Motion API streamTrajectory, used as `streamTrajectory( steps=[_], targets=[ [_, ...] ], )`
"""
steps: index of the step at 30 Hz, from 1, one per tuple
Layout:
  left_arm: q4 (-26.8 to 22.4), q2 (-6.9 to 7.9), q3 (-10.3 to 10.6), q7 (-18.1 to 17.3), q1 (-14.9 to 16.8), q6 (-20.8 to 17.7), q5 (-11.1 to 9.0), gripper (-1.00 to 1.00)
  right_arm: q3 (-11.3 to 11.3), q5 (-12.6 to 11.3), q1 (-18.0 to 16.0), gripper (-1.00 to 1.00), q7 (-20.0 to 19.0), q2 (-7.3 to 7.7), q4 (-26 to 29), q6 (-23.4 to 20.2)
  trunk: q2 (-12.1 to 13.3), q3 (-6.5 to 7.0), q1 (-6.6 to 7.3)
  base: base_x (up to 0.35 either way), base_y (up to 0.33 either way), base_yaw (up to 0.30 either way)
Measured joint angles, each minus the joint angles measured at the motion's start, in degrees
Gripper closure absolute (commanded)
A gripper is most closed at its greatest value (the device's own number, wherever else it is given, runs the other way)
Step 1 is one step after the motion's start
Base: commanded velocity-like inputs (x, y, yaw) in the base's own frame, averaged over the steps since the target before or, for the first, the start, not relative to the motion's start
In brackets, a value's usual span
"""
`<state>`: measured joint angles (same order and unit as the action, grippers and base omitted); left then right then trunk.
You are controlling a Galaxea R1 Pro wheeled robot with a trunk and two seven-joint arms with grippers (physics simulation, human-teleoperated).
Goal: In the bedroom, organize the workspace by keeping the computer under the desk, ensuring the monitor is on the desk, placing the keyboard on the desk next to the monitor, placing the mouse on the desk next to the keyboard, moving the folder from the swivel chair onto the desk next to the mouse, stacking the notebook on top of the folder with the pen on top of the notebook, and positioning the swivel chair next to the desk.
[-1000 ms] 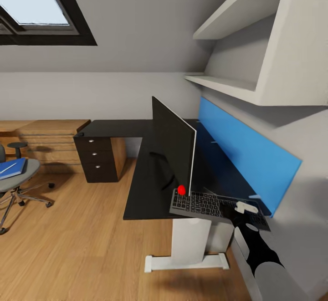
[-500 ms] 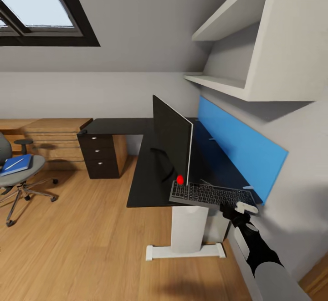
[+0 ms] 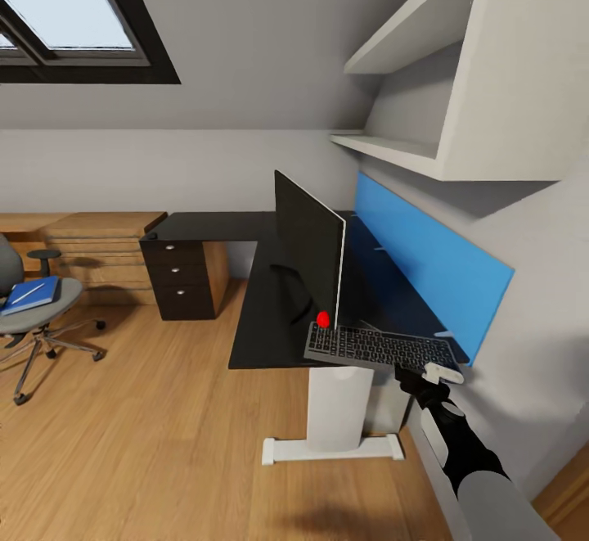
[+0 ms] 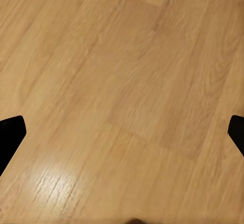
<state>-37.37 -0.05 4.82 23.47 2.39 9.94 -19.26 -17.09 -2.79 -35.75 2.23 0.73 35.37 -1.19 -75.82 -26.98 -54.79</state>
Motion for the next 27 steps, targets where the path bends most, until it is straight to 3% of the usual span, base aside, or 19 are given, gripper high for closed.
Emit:
streamTrajectory(
  steps=[13,21,27],
  targets=[
    [0.0,0.0,0.0,0.0,0.0,0.0,0.0,-1.0,0.1,0.2,0.0,-1.0,0.1,0.25,-1.4,-0.1,0.0,0.0,0.01,-0.132,-0.012,0.0],
    [0.0,0.0,0.0,0.0,0.0,0.0,0.0,-1.0,0.2,3.1,0.0,-1.0,4.0,0.37,-2.4,-0.1,0.0,0.0,0.01,-0.009,-0.001,0.0],
    [0.0,0.0,0.0,0.0,0.0,0.0,0.0,-1.0,0.2,4.0,0.0,-1.0,5.4,0.37,-2.5,-0.2,0.0,0.0,0.01,-0.001,0.0,0.0]
  ],
)
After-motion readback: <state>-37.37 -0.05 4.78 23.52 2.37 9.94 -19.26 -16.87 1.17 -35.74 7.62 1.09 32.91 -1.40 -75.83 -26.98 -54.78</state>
